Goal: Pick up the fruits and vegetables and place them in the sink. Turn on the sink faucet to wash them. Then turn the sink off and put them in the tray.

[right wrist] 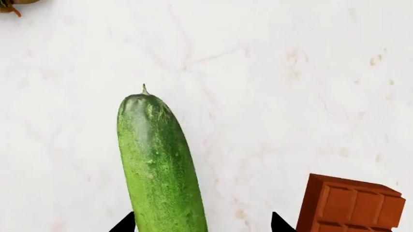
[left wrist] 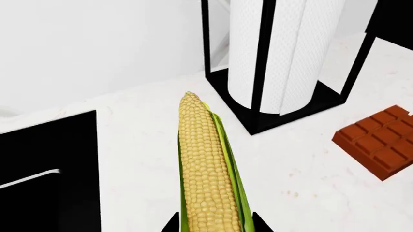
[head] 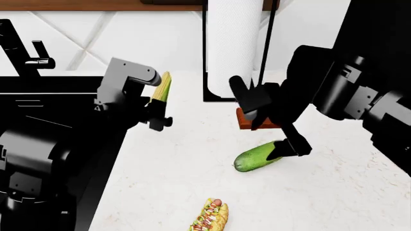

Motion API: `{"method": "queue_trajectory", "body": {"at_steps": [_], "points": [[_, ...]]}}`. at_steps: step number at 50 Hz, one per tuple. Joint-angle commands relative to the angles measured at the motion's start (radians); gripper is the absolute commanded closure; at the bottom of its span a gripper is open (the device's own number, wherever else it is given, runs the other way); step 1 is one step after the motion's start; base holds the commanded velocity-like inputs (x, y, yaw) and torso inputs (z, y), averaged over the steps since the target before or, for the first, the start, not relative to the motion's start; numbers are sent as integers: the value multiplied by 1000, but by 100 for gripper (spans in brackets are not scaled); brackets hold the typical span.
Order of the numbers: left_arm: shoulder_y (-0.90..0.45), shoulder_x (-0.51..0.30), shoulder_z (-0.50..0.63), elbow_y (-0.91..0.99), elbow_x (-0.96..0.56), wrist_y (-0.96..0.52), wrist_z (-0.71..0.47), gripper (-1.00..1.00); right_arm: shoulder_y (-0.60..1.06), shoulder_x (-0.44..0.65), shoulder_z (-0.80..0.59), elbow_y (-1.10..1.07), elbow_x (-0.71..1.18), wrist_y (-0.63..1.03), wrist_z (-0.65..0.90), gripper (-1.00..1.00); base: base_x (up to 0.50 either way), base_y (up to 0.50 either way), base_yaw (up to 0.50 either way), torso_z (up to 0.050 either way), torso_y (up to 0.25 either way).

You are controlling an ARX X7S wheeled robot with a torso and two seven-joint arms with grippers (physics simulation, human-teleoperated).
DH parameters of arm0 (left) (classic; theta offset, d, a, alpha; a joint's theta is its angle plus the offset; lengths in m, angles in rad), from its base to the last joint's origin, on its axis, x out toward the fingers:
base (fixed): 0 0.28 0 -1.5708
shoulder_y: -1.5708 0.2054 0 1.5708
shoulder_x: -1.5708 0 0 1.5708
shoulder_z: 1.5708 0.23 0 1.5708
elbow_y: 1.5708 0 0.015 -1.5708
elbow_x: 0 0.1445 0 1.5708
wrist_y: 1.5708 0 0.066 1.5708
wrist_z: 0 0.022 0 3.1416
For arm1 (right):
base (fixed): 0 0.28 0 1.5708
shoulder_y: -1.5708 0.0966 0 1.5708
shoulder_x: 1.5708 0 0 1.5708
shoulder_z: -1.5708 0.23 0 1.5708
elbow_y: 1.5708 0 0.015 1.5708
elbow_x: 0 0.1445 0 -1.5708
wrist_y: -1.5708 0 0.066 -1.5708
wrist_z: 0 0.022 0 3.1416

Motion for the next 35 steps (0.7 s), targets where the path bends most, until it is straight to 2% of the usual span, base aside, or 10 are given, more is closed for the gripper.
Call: {"method": "queue_trajectory", "body": {"at_steps": [1,6,7,13,17,21,23,28,31,35], "points": [[17,-7,-14,37,-14,-23,-22,100,-112,-57,21,64,0,-84,7,-100,0,3,4,0,0],[26,-11,-26,55,-17,-35,-30,100,-145,-30,0,-10,13,-42,3,-100,0,1,0,0,0],[29,-12,-30,59,-18,-37,-32,100,-152,-26,-3,-25,15,-35,4,100,0,0,0,0,0],[31,-20,-35,62,-18,-34,-37,100,-153,-13,22,-73,53,-1,27,100,0,2,2,0,0],[17,-19,-27,48,-16,-20,-33,100,-48,-23,199,-60,196,35,100,100,0,1,2,0,0],[-26,-8,-18,-5,-1,33,-26,100,72,64,399,-211,409,197,264,100,0,0,0,0,0],[-56,0,-17,-36,14,86,-25,100,80,111,519,-264,502,240,479,100,0,0,0,0,0],[-144,-8,47,-123,99,271,-22,100,-11,185,820,-400,789,461,1229,100,0,0,0,0,0],[-189,-8,58,-148,117,306,-21,100,-98,233,885,-544,865,454,1645,100,0,0,0,0,0],[-213,-19,61,-164,133,319,-28,100,-119,254,861,-623,839,474,1727,100,-375,222,0,0,0]]}}
